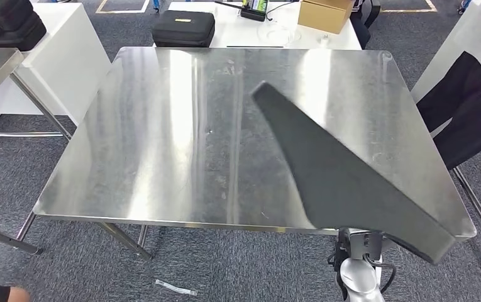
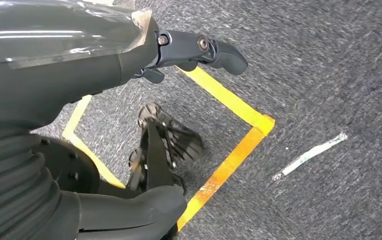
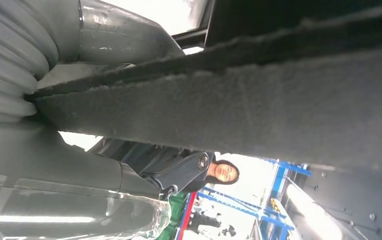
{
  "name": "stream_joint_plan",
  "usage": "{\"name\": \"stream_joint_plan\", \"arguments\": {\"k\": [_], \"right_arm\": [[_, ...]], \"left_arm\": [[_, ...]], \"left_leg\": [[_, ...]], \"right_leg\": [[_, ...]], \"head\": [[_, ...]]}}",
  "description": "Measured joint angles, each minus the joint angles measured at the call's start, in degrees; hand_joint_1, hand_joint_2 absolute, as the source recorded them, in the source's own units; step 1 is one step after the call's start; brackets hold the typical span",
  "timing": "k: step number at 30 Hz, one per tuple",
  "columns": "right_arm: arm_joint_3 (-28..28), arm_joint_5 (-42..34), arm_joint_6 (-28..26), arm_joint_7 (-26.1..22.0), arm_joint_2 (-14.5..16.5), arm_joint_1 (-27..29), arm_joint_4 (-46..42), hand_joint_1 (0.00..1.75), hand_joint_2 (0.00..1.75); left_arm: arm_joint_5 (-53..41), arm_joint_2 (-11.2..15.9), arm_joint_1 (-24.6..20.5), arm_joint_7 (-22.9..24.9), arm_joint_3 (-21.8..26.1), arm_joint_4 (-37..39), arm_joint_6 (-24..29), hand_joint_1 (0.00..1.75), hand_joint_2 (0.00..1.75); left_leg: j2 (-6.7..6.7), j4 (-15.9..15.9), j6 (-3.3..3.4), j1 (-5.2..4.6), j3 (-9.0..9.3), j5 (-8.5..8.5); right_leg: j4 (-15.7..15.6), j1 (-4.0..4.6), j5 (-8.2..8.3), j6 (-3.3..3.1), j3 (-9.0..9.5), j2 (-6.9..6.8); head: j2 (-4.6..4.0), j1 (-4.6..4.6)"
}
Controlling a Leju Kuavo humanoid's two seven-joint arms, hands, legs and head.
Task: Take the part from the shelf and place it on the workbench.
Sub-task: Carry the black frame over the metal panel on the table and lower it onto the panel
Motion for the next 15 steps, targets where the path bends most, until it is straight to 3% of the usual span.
{"name": "stream_joint_plan", "arguments": {"k": [2,4,8,10,12,15], "right_arm": [[0.40,0.02,0.56,0.00,0.01,-0.24,0.30,1.73,1.75],[0.84,0.09,1.02,0.01,-0.03,-0.77,0.65,1.73,1.75],[1.42,0.52,1.46,0.26,-0.18,-2.02,1.47,1.73,1.75],[1.68,0.90,1.59,0.72,-0.37,-3.00,2.16,1.73,1.75],[1.94,1.42,1.70,1.63,-0.62,-4.22,3.24,1.73,1.75],[2.38,2.25,1.63,2.60,-0.97,-6.23,5.56,1.73,1.75]], "left_arm": [[-0.19,0.01,-0.06,0.05,0.00,0.00,0.16,0.00,1.75],[-0.49,-0.01,-0.21,0.26,-0.02,0.00,0.38,0.00,1.75],[-0.97,-0.36,-0.60,0.60,-0.13,0.00,0.74,0.00,1.75],[-1.23,-0.59,-0.82,0.62,-0.21,0.00,1.10,0.00,1.75],[-1.60,-0.84,-1.20,0.64,-0.33,0.00,1.45,0.00,1.75],[-2.08,-1.32,-1.56,0.79,-0.73,0.00,1.70,0.00,1.75]], "left_leg": [[0.00,-6.84,0.76,-0.12,1.78,5.53],[0.09,-13.08,1.52,-0.46,4.37,8.53],[0.05,-15.40,2.18,-0.87,5.71,8.24],[-0.01,-16.10,2.29,-0.85,6.47,8.34],[-0.13,-16.19,2.20,-1.14,6.80,8.24],[-0.17,-16.18,2.27,-1.44,6.62,8.14]], "right_leg": [[-0.01,0.11,-0.82,0.21,1.11,0.22],[-0.01,0.48,-1.58,0.71,1.87,0.36],[-0.37,0.53,-2.12,1.85,1.97,0.25],[-0.48,0.72,-1.47,2.54,2.38,0.12],[-1.05,0.77,-1.04,2.57,3.08,0.03],[-2.18,0.64,-1.75,2.08,3.59,-0.02]], "head": [[-0.01,0.01],[0.00,0.03],[0.00,0.05],[0.00,0.12],[-0.01,0.16],[0.00,0.14]]}}
